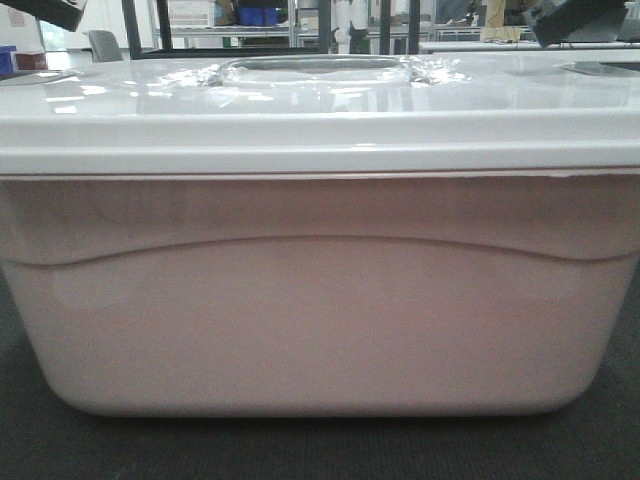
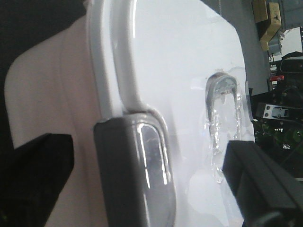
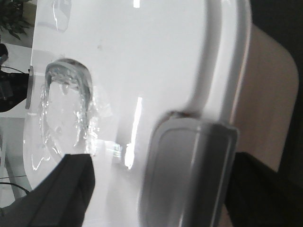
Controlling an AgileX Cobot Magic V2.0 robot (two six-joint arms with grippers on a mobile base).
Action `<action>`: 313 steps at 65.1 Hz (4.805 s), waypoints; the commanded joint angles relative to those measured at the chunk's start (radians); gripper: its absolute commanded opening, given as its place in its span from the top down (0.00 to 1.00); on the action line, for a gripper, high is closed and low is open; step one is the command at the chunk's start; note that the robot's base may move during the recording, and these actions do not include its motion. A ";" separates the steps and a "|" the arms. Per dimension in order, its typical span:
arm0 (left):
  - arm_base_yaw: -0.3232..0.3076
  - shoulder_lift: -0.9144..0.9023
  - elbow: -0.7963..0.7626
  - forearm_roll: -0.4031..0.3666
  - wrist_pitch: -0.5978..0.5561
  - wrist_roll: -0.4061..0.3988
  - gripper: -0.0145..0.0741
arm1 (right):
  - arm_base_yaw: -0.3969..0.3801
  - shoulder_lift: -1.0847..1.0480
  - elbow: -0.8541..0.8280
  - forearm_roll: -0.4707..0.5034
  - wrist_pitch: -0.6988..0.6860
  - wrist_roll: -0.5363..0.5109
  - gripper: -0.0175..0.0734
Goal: Grab white bin and place on right shelf
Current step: 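Close both grippers on the bin's end rims under the lid, then lift the white bin off the table with both grippers, then hold the raised bin steady with both grippers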
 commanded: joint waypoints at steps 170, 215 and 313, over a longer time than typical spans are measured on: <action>-0.068 -0.023 -0.051 -0.029 0.083 -0.026 0.51 | -0.001 -0.035 -0.022 0.068 0.142 0.003 0.42; -0.131 -0.119 -0.252 -0.029 0.128 0.012 0.51 | -0.001 -0.181 -0.170 0.083 0.142 -0.036 0.42; -0.140 -0.297 -0.421 -0.038 0.126 -0.005 0.51 | -0.001 -0.323 -0.278 0.249 0.142 -0.090 0.42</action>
